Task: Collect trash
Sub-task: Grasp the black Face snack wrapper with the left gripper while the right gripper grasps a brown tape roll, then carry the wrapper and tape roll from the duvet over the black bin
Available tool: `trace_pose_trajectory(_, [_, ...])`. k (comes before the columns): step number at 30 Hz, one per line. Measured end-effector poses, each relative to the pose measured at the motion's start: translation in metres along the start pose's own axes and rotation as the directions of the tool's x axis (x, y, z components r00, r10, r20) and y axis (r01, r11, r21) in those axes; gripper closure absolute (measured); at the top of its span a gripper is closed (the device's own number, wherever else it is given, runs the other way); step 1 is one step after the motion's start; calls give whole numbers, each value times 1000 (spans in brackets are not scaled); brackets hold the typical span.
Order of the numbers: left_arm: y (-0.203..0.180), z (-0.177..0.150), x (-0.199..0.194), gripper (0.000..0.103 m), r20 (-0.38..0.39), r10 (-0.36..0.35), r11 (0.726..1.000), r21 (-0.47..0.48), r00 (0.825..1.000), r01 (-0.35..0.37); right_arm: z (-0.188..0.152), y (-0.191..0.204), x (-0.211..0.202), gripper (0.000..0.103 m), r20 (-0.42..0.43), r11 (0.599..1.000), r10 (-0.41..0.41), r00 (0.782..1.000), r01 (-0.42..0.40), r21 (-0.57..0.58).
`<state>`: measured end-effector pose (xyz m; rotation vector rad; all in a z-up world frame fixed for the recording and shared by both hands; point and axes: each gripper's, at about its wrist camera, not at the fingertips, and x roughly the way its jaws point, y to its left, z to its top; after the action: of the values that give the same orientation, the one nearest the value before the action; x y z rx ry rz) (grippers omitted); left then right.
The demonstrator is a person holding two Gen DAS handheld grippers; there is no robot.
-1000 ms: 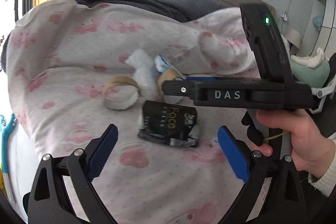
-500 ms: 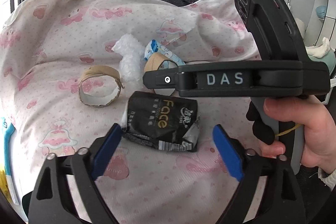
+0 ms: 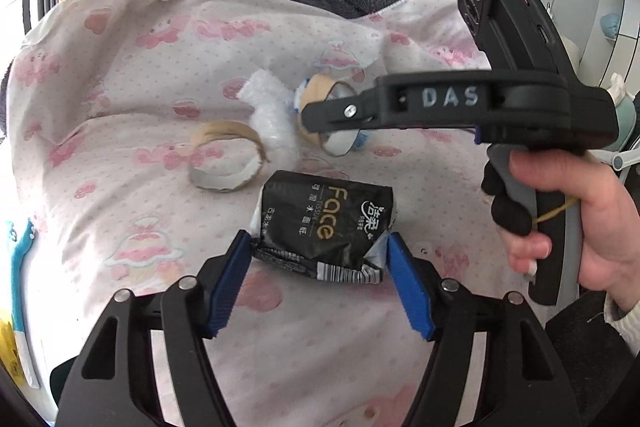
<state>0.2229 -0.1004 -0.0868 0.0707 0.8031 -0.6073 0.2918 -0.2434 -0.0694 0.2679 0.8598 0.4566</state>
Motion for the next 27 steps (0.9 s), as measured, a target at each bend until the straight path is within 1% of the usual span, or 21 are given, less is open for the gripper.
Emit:
trace_pose_trajectory(4, [11,-1,-15,32,32,5,1000,-24,999,-5,6,19,-7,55,35,999,-7,999,8,-35])
trace_pose_trajectory(7, [20,-2,-27,32,54,25,999,-37,998,-23,10,34,-8,55,48,998,1,999,2,-60])
trace_pose_trajectory(13, [42,-7,-48,32,91,105,990,-109,990,-95,12,60,-3,55,63,994,2,998,5,-110])
trace_pose_trajectory(17, [59,-8,-63,32,119,167,976,-163,979,-146,13,79,2,55,70,989,2,998,9,-148])
trace_pose_trajectory(20, [70,-10,-76,32,141,196,965,-201,970,-166,11,93,9,55,65,985,13,998,-1,-173])
trace_pose_trajectory(23, [81,-12,-91,32,167,234,956,-220,958,-195,9,107,17,55,53,980,22,998,-11,-197])
trace_pose_trajectory(27, [95,-18,-108,32,191,267,941,-261,945,-214,5,125,27,55,34,974,31,999,-22,-226])
